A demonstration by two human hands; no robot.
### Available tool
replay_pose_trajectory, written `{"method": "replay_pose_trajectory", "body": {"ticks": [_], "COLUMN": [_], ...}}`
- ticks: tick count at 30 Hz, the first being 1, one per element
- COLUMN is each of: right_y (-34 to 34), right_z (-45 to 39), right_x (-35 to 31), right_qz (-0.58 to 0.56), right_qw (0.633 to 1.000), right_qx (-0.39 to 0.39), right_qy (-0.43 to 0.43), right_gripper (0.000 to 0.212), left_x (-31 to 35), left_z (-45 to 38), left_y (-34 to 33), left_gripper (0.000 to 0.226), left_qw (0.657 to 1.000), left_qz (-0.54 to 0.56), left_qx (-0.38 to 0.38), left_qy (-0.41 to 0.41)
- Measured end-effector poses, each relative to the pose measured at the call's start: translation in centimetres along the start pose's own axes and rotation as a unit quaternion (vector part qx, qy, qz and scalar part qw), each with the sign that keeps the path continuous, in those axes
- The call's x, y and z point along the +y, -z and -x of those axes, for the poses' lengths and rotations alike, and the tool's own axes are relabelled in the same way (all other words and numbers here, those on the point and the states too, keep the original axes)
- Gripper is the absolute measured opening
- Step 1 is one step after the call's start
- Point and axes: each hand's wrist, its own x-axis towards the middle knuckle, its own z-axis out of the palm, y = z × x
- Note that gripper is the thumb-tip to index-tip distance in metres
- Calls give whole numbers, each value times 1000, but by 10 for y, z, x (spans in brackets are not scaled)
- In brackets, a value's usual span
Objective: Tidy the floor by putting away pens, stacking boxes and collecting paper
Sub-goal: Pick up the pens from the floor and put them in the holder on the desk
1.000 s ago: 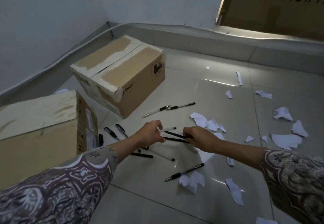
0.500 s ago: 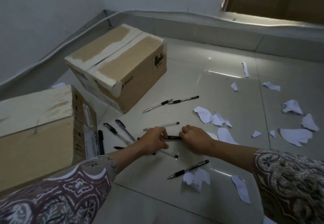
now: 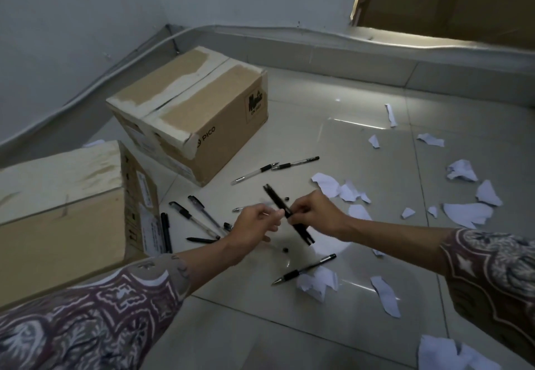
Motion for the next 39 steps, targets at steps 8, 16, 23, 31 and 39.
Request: {"method": "replay_pose_trajectory", "body": {"ticks": [8,16,23,31,39], "right_y": [-31,-35,-39,-44,-51], "right_z": [28,35,44,30,-7], "right_x": [-22,4,30,29,-19], "right_qz": [-157,172,458,539,342], "right_qw": [986,976,866,799,926], "right_qx": [-46,-124,-169,-189,-100], "right_qy": [-36,40,107,185,126], "right_gripper": [14,19,17,18,14], "left_x": [4,5,-5,7,28], "left_z": [28,44,61,66,67], "left_y": [4,41,78,94,122], "left_gripper": [12,8,11,8,13], "left_qw": [995,996,995,996,992], "left_qz": [72,40,-20,-2,-7], "left_qx": [67,72,92,90,128], "left_qy": [-13,20,13,2,-21]}}
